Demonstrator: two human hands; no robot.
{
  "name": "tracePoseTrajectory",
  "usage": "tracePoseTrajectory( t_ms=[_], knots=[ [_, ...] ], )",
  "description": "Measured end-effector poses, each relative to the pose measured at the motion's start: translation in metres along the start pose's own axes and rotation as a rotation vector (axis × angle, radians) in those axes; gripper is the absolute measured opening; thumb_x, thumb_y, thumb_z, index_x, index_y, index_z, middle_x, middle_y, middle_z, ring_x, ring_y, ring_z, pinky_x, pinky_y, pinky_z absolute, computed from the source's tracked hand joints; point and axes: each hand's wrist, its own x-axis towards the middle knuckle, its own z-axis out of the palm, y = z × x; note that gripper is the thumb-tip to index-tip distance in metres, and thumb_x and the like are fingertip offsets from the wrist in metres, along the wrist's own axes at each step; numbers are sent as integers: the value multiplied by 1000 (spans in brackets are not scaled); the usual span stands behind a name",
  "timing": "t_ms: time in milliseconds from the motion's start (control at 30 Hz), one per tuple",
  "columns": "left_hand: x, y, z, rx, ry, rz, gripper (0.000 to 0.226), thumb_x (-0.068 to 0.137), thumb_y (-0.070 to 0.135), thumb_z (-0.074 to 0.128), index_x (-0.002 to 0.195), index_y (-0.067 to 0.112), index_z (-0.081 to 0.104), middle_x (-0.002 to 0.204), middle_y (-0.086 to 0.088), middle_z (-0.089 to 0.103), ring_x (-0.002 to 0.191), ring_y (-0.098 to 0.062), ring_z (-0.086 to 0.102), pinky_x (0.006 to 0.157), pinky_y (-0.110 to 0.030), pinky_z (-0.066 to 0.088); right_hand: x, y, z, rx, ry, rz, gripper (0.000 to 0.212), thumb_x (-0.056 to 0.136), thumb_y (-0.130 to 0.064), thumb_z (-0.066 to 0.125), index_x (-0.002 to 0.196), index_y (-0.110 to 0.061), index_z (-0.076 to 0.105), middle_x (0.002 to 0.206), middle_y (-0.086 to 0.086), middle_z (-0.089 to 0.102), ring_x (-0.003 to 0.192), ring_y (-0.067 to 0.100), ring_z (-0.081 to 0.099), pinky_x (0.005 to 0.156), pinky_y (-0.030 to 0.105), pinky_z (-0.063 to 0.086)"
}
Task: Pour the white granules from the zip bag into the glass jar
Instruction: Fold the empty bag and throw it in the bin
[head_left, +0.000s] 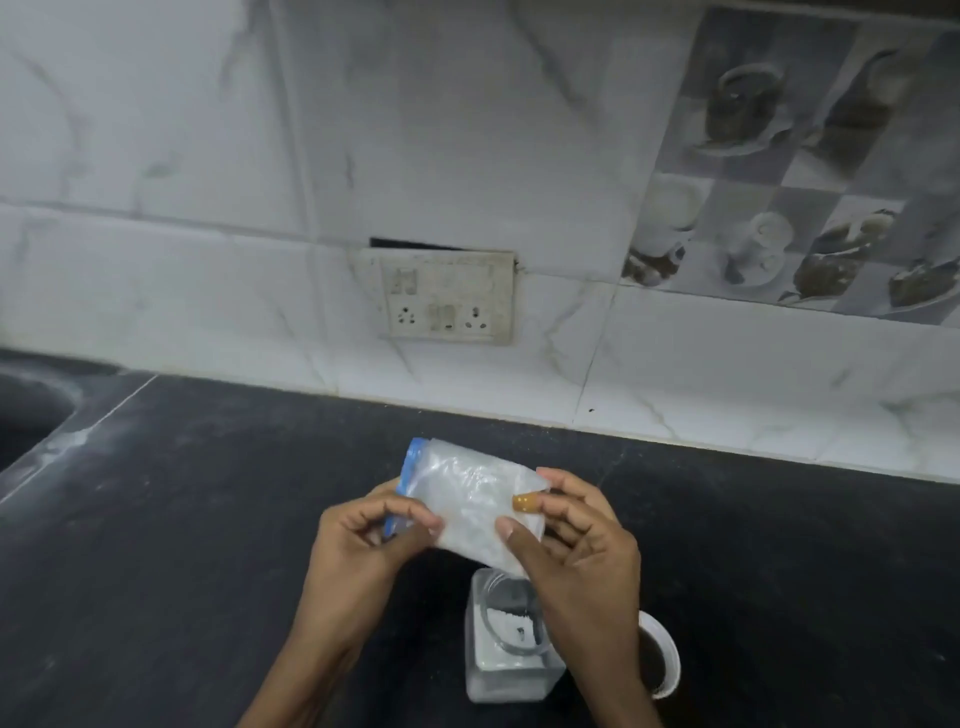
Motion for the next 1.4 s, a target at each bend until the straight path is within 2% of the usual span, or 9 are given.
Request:
tracePoseTrajectory(
  t_ms=[267,433,500,600,700,867,1067,1233,1400],
  knots=[
    [-64,-15,-64,23,244,-82,33,72,-5,82,99,12,74,92,2,78,79,-8,72,72,-21,60,-43,11,20,-293,-447,64,8,78,-7,82,80,-14,79,104,-12,65,82,1,69,67,15,54],
    [-138,-31,-143,192,456,-123,20,71,-3,83,79,6,67,65,8,66,52,-1,50,53,-10,43,-81,30,40,-489,-861,102,27,78,-25,82,101,-37,73,122,-27,56,105,-5,61,81,17,54],
    [-179,-38,-190,288,441,-233,15,69,12,89,71,11,74,68,5,70,59,-7,51,55,-14,40,-94,37,44,-530,-966,88,35,78,-26,82,106,-42,69,122,-31,55,107,-5,58,82,13,51],
    [-246,-63,-249,388,427,-498,19,83,-2,76,73,15,79,65,2,66,53,0,45,51,-10,37,-108,49,49,-570,-1092,118,38,78,-23,82,107,-42,67,119,-34,57,100,-3,62,76,13,52],
    [-298,-109,-283,447,473,-796,17,89,-4,68,99,5,78,78,-5,69,60,-5,51,51,-10,42,-121,58,56,-597,-1220,138,43,78,-22,83,108,-47,65,119,-35,57,94,-2,65,73,14,53],
    [-319,-211,-282,556,544,-1035,19,82,-3,74,98,7,78,102,-15,77,80,-19,67,74,-30,54,-136,62,76,-603,-1305,147,42,80,-28,81,111,-49,63,118,-39,57,96,-3,64,78,19,54],
    [-322,-307,-275,384,536,-1206,15,66,19,73,76,9,76,91,-17,77,96,-36,73,87,-44,60,-144,61,91,-603,-1308,129,41,80,-30,79,117,-44,64,117,-30,62,97,-4,64,80,21,54],
    [-306,-287,-257,399,513,-1234,13,83,10,71,71,14,68,84,-14,72,79,-25,64,82,-38,57,-146,62,94,-602,-1259,138,41,81,-29,79,119,-39,65,116,-26,64,97,-3,64,82,20,54],
    [-297,-295,-257,393,482,-1245,17,87,15,68,71,18,64,85,-10,66,84,-27,64,85,-40,55,-148,65,94,-612,-1254,152,43,82,-30,78,123,-36,65,116,-24,65,98,-3,63,84,22,54]
  ],
)
